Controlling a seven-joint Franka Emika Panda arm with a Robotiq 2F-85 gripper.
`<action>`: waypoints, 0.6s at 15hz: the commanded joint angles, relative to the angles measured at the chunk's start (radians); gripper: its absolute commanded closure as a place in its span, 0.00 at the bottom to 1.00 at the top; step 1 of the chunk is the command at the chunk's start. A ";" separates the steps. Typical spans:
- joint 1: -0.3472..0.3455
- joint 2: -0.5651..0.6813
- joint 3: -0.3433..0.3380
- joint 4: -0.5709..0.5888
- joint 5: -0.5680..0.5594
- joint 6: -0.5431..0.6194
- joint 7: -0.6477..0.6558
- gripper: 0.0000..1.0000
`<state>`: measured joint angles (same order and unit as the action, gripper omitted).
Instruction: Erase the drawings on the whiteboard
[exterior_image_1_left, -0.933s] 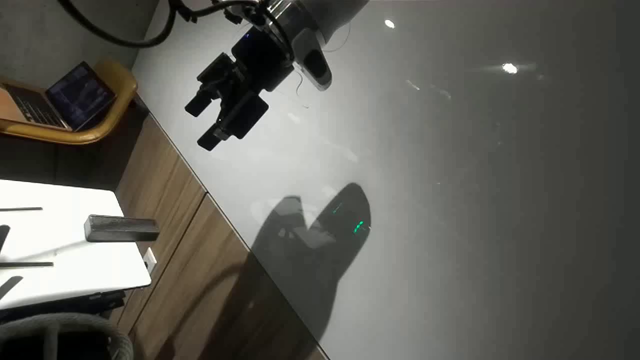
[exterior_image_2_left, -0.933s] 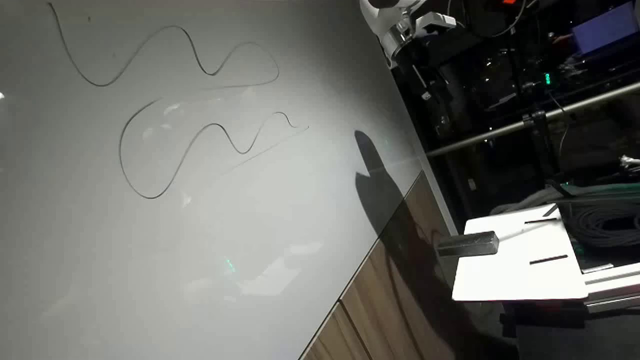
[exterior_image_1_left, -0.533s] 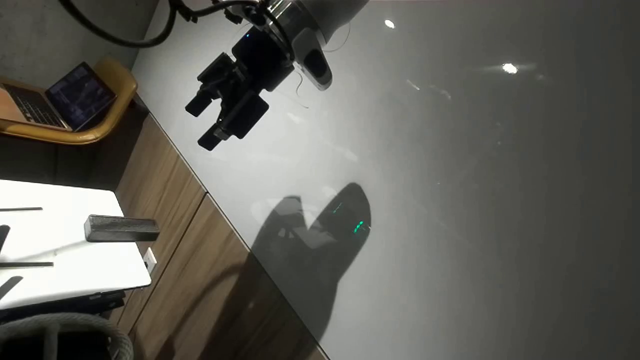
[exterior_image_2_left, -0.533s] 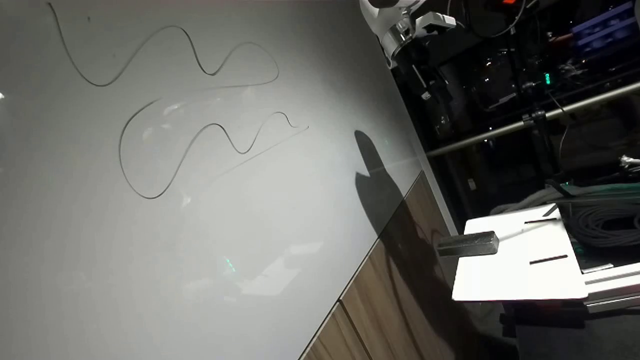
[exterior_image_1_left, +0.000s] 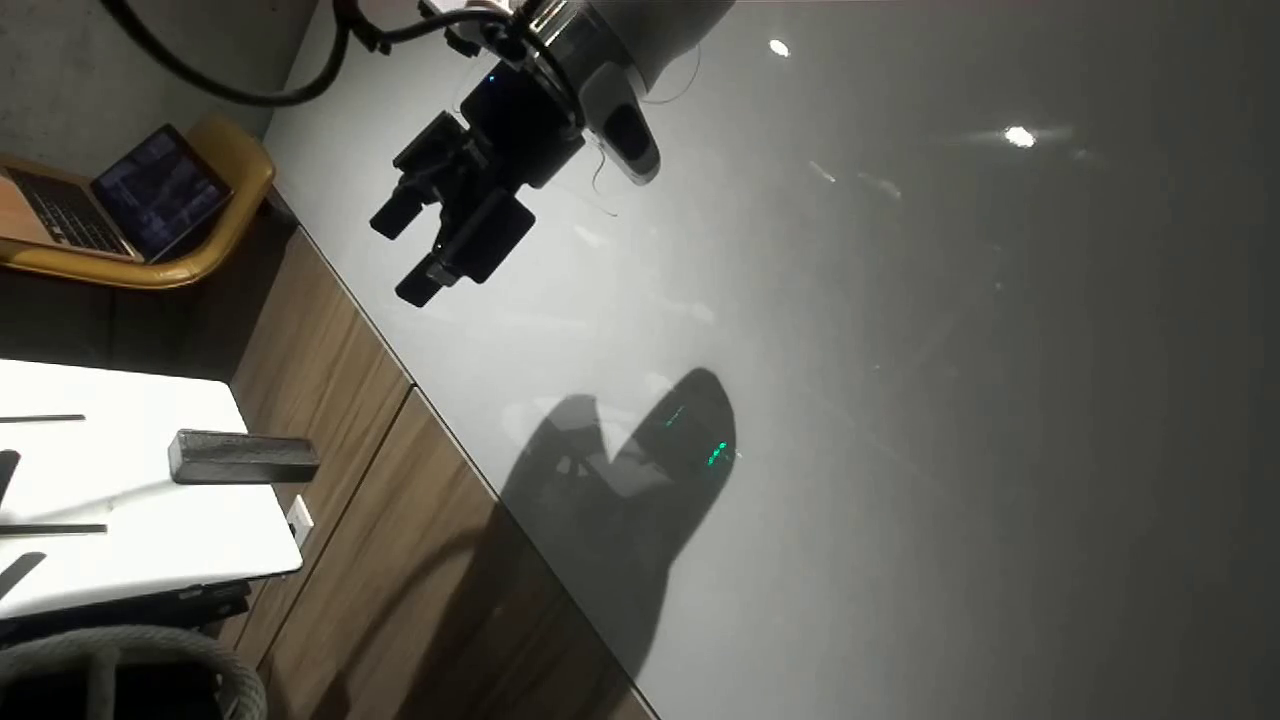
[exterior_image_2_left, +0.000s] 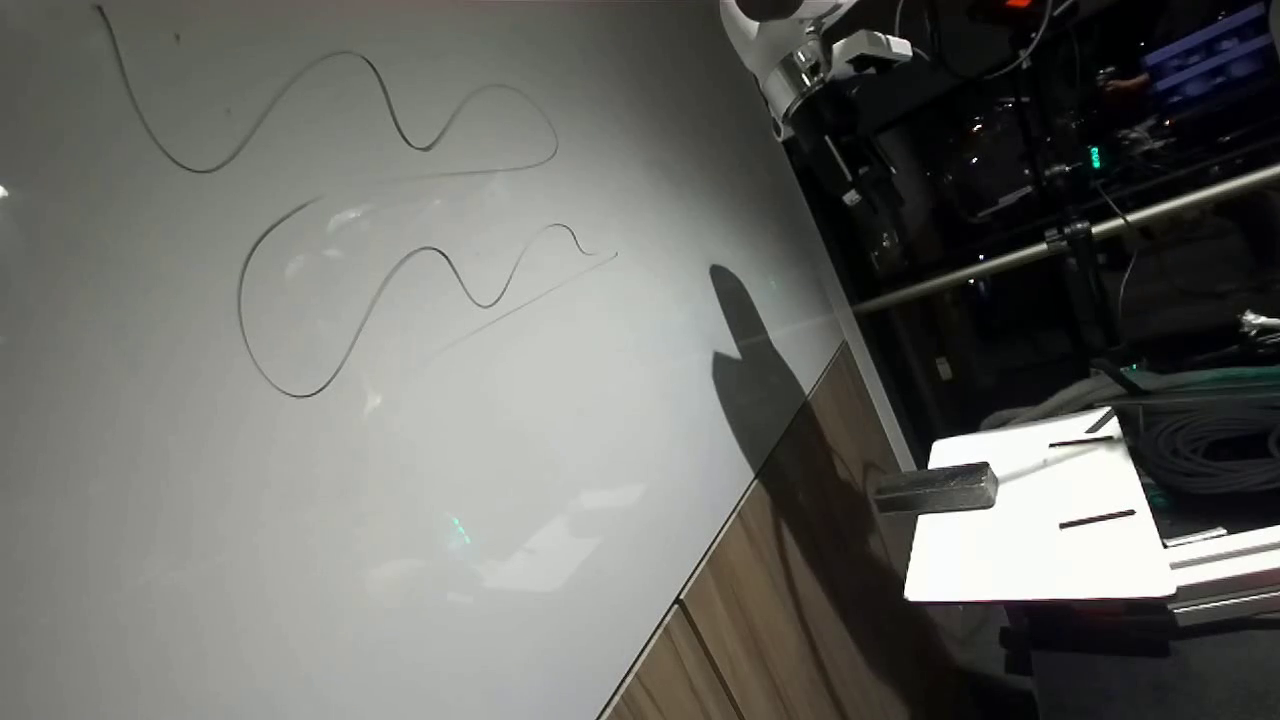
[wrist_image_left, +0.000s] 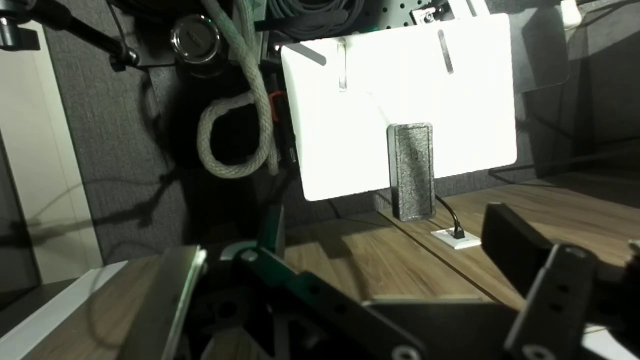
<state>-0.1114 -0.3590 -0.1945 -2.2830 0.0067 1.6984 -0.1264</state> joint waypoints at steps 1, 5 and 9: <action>-0.003 -0.062 0.049 -0.108 -0.033 0.175 0.039 0.00; 0.011 -0.148 0.152 -0.315 -0.098 0.472 0.148 0.00; 0.028 -0.142 0.263 -0.462 -0.149 0.675 0.298 0.00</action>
<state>-0.0938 -0.4764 0.0114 -2.6426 -0.0994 2.2553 0.0749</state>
